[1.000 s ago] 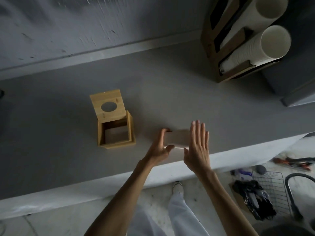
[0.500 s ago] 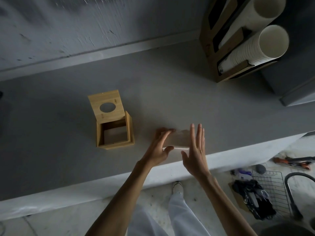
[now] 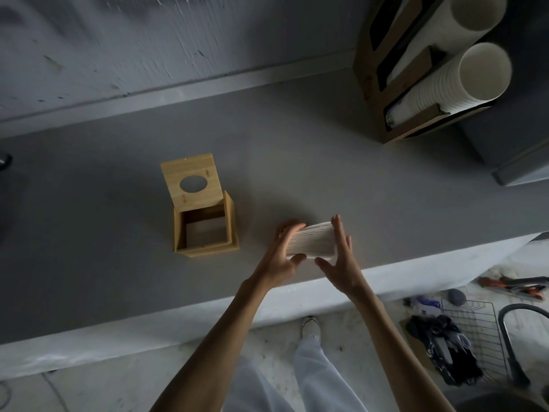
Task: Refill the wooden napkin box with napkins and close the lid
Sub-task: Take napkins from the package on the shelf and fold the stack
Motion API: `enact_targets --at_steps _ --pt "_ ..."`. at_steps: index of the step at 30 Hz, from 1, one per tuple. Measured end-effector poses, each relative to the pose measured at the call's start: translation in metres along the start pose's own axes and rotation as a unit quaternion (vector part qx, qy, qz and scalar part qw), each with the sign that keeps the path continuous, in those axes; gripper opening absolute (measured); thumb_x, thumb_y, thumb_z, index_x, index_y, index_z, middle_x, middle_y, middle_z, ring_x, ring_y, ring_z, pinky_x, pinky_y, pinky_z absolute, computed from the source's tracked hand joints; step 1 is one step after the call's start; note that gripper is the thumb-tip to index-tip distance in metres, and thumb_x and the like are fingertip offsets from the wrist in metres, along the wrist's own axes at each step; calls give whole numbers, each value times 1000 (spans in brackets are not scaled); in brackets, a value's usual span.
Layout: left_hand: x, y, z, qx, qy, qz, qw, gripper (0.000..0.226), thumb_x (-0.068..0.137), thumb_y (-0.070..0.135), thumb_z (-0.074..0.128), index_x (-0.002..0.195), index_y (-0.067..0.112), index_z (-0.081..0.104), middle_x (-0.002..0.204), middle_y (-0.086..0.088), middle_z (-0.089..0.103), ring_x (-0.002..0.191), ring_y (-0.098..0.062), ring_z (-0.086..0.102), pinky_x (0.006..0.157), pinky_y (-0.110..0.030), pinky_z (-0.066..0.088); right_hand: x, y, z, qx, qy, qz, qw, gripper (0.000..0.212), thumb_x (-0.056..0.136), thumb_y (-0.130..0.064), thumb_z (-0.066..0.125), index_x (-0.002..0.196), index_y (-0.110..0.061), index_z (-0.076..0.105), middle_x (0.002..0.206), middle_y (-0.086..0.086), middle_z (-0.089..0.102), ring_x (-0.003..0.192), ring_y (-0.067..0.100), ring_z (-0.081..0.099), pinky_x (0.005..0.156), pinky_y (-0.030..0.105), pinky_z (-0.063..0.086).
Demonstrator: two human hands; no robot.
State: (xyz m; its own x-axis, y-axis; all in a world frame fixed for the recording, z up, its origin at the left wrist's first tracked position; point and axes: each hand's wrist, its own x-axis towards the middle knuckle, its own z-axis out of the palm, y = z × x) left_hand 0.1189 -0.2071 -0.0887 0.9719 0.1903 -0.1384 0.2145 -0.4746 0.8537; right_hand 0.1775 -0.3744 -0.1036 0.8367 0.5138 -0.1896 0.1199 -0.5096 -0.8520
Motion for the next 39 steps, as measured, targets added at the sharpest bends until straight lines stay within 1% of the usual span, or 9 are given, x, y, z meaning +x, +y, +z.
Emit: enact_targets --at_steps 4,7,9,12,19,22,25,29,39 --pt "1 5 -2 -17 -10 -9 1000 67 77 0 69 136 17 42 138 0 36 126 -3 36 102 1 22 4 6 -3 -48 -19 -6 999 100 80 -2 68 153 -13 0 163 5 7 151 22 -1 121 49 -7" --pt "2 5 -1 -33 -7 -12 999 68 75 -2 68 135 15 41 139 -1 37 127 -8 39 105 -8 27 3 7 -2 -25 -9 -3 1000 106 79 -1 69 152 -22 -5 161 8 16 146 20 13 120 57 7" --pt "3 5 -1 -48 -9 -20 999 69 74 -4 67 135 15 40 138 -2 40 128 -10 40 108 -18 31 4 6 -2 -31 10 -15 999 102 76 -1 69 152 -23 5 154 8 29 136 19 24 115 60 21" --pt "2 5 1 -102 -19 -65 993 76 77 -6 65 139 22 32 137 0 44 127 -11 43 107 -23 37 4 9 -2 -46 39 -20 998 91 73 1 69 149 -17 22 140 5 45 121 19 33 108 49 37" --pt "-1 0 3 -129 -2 -99 987 69 80 -6 65 131 21 29 118 10 50 113 -5 51 96 -17 46 5 14 -3 -99 69 -49 992 65 72 -2 71 130 -11 41 131 10 49 116 29 41 99 50 43" --pt "-4 -4 0 -120 -16 -112 986 70 81 -2 68 133 20 27 114 12 49 109 -4 51 96 -20 47 5 11 -4 -133 88 -44 986 60 74 -3 70 124 -14 40 127 9 51 113 25 42 101 56 40" --pt "-5 -12 -6 -46 4 -81 996 66 74 10 75 130 15 40 122 -1 46 116 -16 49 101 -29 44 3 13 -3 -174 79 -52 980 54 79 -7 70 124 -12 40 131 11 50 130 33 43 112 60 28" --pt "0 -13 -12 62 5 -12 998 53 67 19 75 113 10 49 113 -2 44 115 -24 42 99 -40 41 3 17 -1 -179 50 -44 982 60 80 -13 70 131 -9 38 140 9 45 149 32 17 120 51 3" --pt "2 -17 -10 88 -12 9 996 65 63 20 83 115 12 45 111 -1 41 115 -29 40 98 -44 42 1 20 -3 -189 31 -64 979 74 84 -33 66 144 -10 29 150 6 38 151 25 4 120 52 0"
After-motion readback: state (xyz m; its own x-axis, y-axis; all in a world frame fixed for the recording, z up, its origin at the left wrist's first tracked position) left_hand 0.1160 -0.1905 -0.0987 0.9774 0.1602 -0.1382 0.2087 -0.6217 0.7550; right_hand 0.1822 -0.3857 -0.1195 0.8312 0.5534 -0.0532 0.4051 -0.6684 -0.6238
